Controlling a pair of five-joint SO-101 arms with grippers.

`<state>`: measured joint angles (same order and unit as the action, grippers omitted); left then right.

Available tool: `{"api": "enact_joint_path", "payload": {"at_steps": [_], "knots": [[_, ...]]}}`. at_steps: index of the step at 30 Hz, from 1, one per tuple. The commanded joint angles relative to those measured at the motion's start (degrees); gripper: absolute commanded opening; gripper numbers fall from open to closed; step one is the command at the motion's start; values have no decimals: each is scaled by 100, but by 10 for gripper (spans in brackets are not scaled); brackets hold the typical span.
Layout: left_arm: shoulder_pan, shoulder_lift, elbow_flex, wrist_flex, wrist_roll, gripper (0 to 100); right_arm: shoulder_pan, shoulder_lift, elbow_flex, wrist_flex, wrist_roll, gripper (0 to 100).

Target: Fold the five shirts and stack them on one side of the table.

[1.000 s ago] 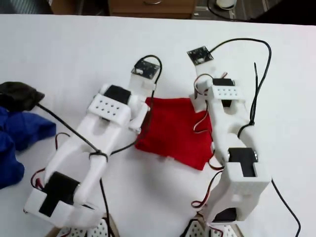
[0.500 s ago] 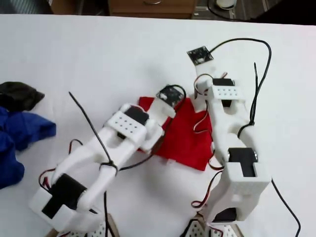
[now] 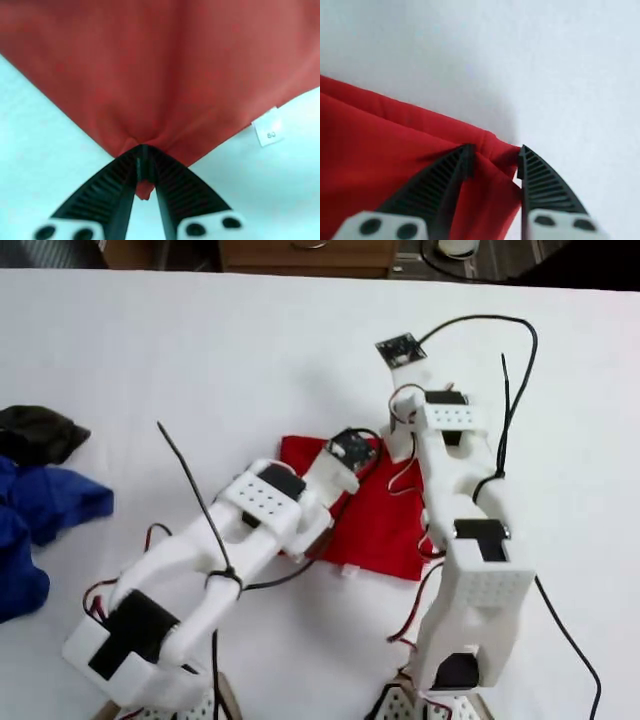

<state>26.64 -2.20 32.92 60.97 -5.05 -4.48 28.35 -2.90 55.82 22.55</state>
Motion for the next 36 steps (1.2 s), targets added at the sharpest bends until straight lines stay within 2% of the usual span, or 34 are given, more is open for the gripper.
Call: {"api": "enact_joint_path", "payload": {"at_steps": [1, 8, 13, 14, 17, 21, 25, 27, 31, 36], "knots": [[97, -18, -224, -44, -35, 25, 75, 154, -897, 251, 26, 151], [53, -26, -347, 44, -35, 27, 163, 505, -1793, 963, 26, 151], [44, -176, -1130, 659, -35, 46, 347, 259, -2268, 1701, 44, 153], [35, -281, -1305, 782, -35, 62, 347, 242, -2303, 1824, 220, 154], [-149, -615, -1675, 1002, -26, 109, 303, 251, -2356, 2149, 1389, 155], [-1002, -879, -1543, 1011, -18, 150, 391, 268, -2444, 2193, 1952, 184], [-2119, -993, -1288, 993, -35, 152, 365, 470, -2804, 2220, 2198, 327], [-2611, -1011, -1297, 985, -35, 152, 233, 664, -3095, 2378, 2330, 364], [-3376, -1011, -1323, 1002, -97, 151, -207, 1059, -3798, 2905, 2585, 342], [-4009, -1011, -1288, 1002, -352, 151, -708, 1604, -4457, 3442, 2620, 326]]}}
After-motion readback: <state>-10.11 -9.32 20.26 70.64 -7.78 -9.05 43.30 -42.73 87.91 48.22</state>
